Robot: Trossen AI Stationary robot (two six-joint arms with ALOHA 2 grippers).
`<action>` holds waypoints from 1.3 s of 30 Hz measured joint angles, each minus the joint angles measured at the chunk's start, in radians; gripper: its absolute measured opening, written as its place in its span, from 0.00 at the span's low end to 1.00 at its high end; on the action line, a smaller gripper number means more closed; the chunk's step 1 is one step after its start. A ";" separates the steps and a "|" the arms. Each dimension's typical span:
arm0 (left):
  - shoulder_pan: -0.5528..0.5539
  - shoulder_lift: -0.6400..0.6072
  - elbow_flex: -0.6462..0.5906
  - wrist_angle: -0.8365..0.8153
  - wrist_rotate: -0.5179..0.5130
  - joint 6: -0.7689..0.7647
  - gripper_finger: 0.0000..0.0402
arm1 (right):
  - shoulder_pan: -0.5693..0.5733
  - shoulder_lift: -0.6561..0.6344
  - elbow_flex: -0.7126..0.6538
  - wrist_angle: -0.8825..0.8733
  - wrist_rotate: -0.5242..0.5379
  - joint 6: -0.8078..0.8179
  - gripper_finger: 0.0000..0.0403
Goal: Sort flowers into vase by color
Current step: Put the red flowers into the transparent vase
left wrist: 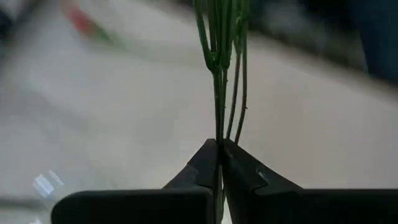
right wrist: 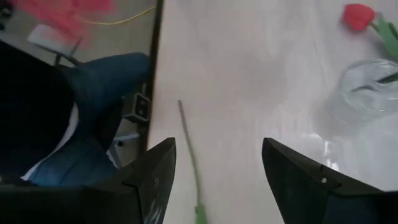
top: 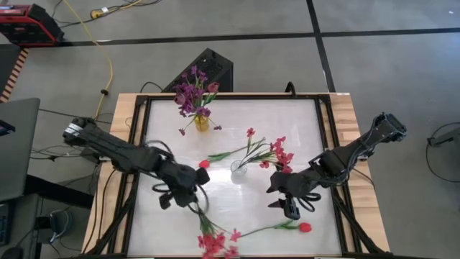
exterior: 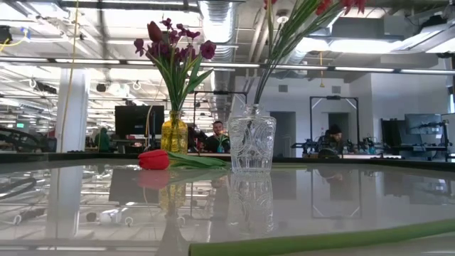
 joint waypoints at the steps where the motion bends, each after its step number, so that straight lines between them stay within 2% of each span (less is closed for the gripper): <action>1: 0.002 -0.024 -0.020 0.088 0.024 -0.036 0.00 | 0.010 0.000 0.000 0.008 0.000 0.000 0.66; 4: -0.001 -0.077 -0.092 0.316 0.019 -0.121 0.00 | 0.038 0.000 0.000 0.019 0.002 -0.005 0.66; 7: -0.015 -0.112 -0.189 0.567 -0.049 -0.187 0.00 | 0.058 0.000 0.000 0.023 0.033 -0.022 0.66; 12: -0.021 -0.068 -0.411 1.254 -0.110 -0.273 0.00 | 0.065 0.000 0.000 0.023 0.056 -0.023 0.66; 14: -0.022 -0.026 -0.478 1.471 -0.198 -0.271 0.00 | 0.064 0.000 0.000 0.022 0.055 -0.022 0.66; 17: -0.015 0.057 -0.516 1.673 -0.343 -0.262 0.00 | 0.063 0.000 0.000 0.018 0.051 -0.001 0.66; 20: 0.004 0.145 -0.511 1.768 -0.360 -0.262 0.00 | 0.063 0.000 0.000 0.011 0.039 0.030 0.66; 24: 0.044 0.208 -0.496 1.806 -0.359 -0.254 0.00 | 0.063 0.000 0.000 0.001 0.018 0.052 0.66; 34: 0.158 0.218 -0.495 1.766 -0.342 -0.374 0.00 | 0.063 0.000 0.000 -0.011 0.018 0.045 0.66; 39: 0.196 0.221 -0.506 1.725 -0.341 -0.378 0.00 | 0.063 0.000 0.000 -0.021 0.018 0.044 0.66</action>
